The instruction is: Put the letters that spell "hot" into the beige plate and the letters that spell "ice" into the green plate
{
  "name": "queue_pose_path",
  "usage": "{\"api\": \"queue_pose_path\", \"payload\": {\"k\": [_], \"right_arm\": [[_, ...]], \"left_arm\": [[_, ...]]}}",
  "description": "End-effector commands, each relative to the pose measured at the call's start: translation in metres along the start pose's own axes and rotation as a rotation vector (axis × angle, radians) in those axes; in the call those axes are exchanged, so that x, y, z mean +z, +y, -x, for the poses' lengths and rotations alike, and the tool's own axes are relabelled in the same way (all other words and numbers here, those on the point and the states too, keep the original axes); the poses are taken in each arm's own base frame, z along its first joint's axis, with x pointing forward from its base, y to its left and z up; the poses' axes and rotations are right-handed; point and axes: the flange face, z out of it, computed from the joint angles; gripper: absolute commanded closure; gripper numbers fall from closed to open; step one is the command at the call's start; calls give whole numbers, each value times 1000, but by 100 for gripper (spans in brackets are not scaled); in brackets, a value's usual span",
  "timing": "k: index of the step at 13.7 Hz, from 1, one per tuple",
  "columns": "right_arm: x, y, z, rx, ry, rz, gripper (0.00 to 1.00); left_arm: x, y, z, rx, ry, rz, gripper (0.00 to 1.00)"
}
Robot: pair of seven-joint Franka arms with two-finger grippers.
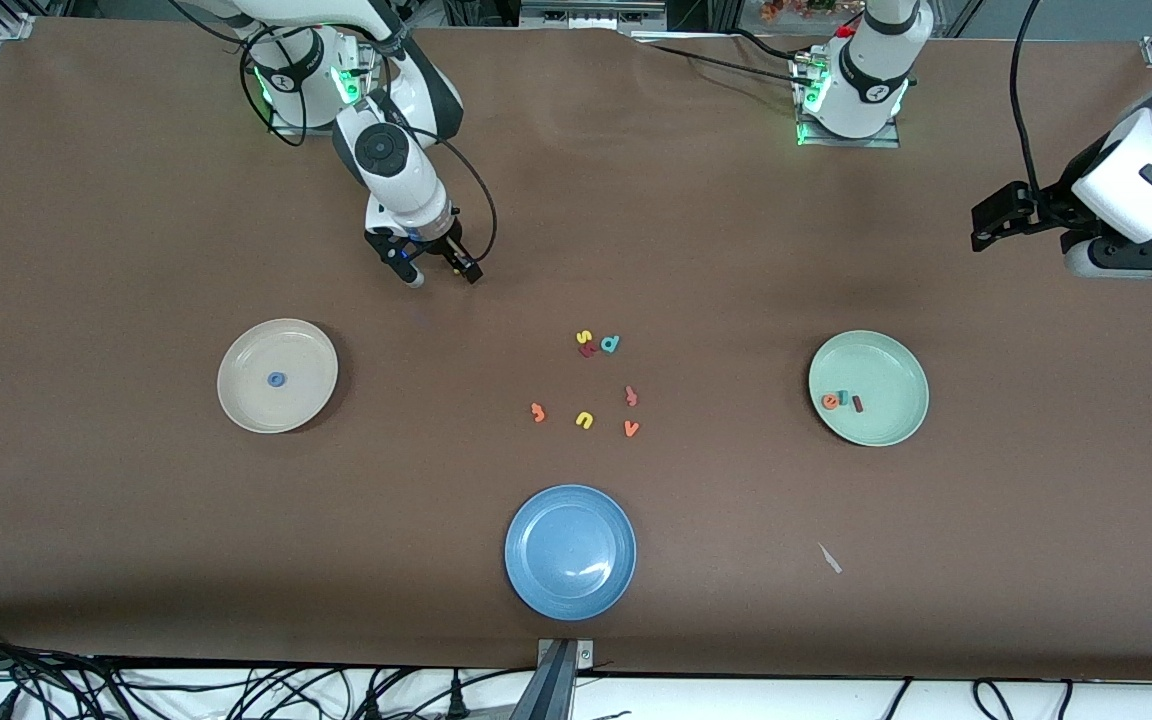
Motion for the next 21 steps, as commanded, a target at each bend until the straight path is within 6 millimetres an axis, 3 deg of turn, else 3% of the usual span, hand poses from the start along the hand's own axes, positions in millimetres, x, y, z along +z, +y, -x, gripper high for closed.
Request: {"api": "queue_pose_path", "payload": {"k": [1,10,14,17,20,21], "right_arm": [[1,3,4,7,-2,-22,33],[8,5,4,-6,-2,-20,56],[8,4,12,-29,-7,-25,73],[8,3,13,-35,-7,-29,92],[-5,-13,8,-93,-5,-42,97],[-13,-24,-7,-121,-6,-20,98]], "left_arm": [[-8,-1,5,11,9,6,0],[-9,0,5,13,8,7,0],[-9,-1,5,12,7,8,0],[-9,-1,5,12,7,10,0],[-8,-1,6,13,1,9,0],[-8,-1,6,13,0,9,0]]}}
